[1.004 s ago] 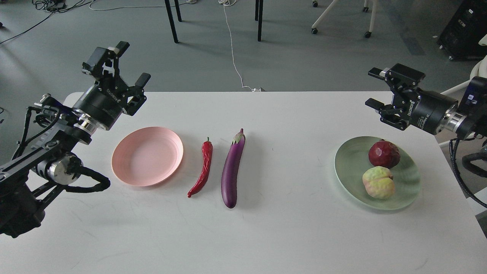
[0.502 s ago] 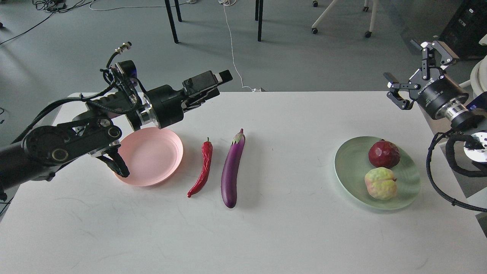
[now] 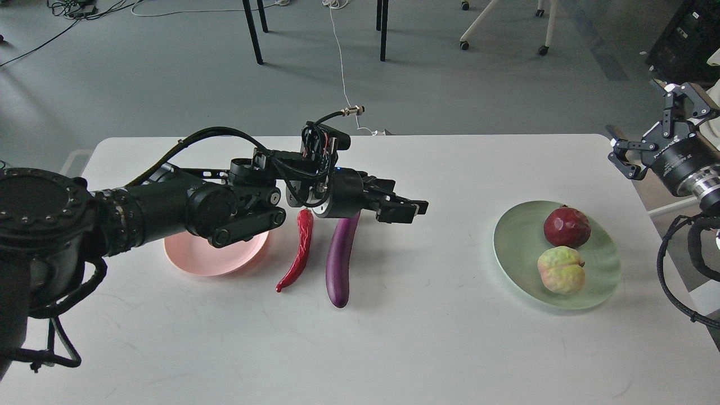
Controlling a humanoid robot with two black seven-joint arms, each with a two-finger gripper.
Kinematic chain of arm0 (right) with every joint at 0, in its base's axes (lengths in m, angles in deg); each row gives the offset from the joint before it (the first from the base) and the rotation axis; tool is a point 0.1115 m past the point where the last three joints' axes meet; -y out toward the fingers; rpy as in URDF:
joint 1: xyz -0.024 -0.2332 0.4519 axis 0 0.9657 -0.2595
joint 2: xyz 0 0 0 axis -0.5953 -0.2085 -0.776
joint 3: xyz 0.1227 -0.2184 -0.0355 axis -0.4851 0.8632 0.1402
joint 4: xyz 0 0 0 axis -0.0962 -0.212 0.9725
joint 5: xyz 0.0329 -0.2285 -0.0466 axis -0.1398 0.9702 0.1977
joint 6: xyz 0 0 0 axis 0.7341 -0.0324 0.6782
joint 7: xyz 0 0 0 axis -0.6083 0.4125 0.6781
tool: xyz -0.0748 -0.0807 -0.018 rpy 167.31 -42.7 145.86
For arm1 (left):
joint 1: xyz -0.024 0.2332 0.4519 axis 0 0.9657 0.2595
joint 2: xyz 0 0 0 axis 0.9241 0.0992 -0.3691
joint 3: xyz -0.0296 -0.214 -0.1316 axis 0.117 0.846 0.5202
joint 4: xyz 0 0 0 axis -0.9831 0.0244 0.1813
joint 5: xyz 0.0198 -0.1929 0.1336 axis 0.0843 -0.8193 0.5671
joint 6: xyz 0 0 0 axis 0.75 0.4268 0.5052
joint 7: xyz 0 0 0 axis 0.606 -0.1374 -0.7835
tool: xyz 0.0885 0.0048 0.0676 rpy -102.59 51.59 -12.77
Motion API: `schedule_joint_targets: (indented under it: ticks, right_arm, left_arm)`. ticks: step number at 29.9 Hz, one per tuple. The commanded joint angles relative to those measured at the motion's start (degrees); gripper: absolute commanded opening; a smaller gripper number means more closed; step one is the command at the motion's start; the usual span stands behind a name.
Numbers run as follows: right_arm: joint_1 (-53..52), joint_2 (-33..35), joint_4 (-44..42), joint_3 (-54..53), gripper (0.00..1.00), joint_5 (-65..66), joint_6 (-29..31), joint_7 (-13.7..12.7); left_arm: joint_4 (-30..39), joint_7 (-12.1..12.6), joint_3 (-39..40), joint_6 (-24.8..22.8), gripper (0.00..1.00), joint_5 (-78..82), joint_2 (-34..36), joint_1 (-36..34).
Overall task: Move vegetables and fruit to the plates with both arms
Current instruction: 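Reach the left gripper over the purple eggplant and grasp it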
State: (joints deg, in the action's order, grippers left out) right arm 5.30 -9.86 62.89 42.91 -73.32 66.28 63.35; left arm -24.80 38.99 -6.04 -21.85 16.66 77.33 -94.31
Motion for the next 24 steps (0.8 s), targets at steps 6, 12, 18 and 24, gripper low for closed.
schedule_joint_targets:
  ticks: [6, 12, 18, 24]
  right_arm:
    - [0.00, 1.20, -0.05, -0.46, 0.97, 0.02, -0.01, 0.00]
    - [0.00, 1.20, 0.13, -0.55, 0.97, 0.02, -0.01, 0.00]
    - [0.00, 1.20, 0.30, -0.55, 0.97, 0.02, -0.01, 0.00]
    - [0.00, 1.20, 0.39, -0.55, 0.97, 0.02, -0.01, 0.00]
  left_arm:
    - [-1.75, 0.00, -5.93, 0.01, 0.99, 4.50, 3.20, 0.12]
    - [-4.03, 0.00, -9.09, -0.70, 0.99, 4.50, 3.12, 0.30]
    - [-5.26, 0.00, -9.36, -1.66, 0.99, 4.15, 2.15, 1.96]
    - [-7.29, 0.00, -9.36, -1.66, 0.98, 4.15, 1.27, 4.16]
